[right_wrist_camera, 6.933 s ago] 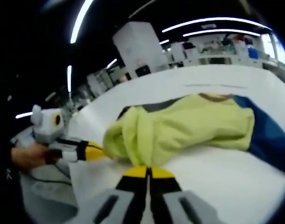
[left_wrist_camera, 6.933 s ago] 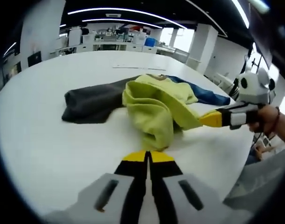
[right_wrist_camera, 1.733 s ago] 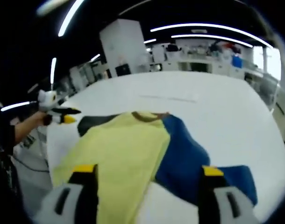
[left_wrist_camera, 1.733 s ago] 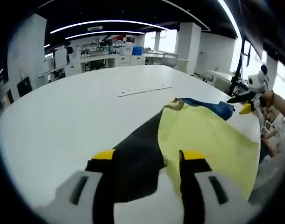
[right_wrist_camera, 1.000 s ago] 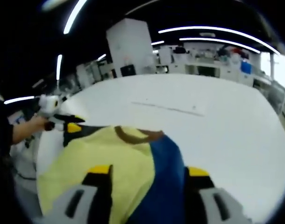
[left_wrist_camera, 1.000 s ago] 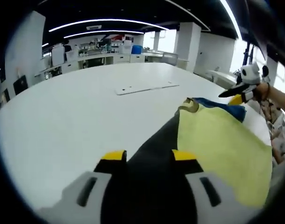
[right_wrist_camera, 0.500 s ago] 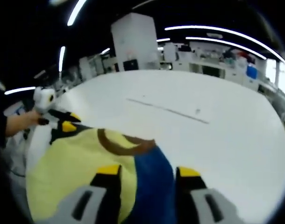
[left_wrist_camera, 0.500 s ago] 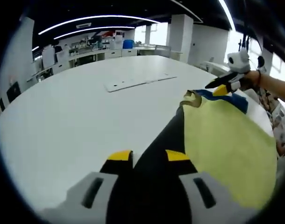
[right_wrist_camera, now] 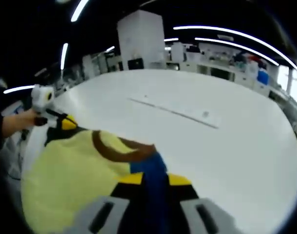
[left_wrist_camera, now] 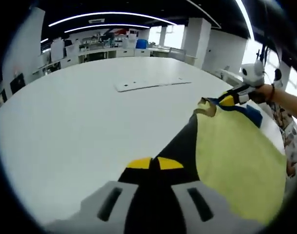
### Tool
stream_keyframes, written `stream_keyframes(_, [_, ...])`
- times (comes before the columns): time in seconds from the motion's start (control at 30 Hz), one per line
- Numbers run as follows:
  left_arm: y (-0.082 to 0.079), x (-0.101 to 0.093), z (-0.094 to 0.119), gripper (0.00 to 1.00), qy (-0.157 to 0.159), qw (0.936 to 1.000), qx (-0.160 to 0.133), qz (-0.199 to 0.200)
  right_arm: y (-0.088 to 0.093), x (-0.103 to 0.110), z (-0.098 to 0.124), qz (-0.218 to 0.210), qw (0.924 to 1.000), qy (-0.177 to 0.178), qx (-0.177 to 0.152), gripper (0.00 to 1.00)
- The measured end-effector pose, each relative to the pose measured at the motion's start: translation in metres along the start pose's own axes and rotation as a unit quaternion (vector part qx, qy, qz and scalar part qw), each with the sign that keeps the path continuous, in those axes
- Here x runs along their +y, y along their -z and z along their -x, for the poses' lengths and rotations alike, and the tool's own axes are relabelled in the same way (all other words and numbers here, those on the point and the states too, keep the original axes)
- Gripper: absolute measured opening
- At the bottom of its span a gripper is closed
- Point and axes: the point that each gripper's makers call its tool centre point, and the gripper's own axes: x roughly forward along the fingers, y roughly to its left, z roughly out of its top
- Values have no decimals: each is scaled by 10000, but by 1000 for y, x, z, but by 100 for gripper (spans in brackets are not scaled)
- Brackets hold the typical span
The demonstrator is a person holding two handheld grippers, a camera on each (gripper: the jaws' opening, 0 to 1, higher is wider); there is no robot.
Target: Fold the garment on the visible template until the final outline fits inside the template.
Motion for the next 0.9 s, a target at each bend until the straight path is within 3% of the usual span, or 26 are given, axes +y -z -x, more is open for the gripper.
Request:
stream_keyframes(0.17, [0,0,1,0,-41,9999,40,-94,2,2,0,11,10000,32,38,0])
stream_keyframes(0.4, [-17,2,16,0,-61,9994,-240,-236,-15,7,21,233,9996,-6,-180,0])
stream_keyframes(0.63, [-38,-15,47,0,14,9968,-631,-497,-30,22,51,433,9982,-75,-413,0])
stream_keyframes(0.8, [-45,-33,73,0,60,9938,-908,-637,-29,33,74,531,9971,-82,-531,0])
stream_keyframes(0.9, [-40,-44,89,0,168,9926,-987,-689,-23,40,88,483,9968,-127,-619,0])
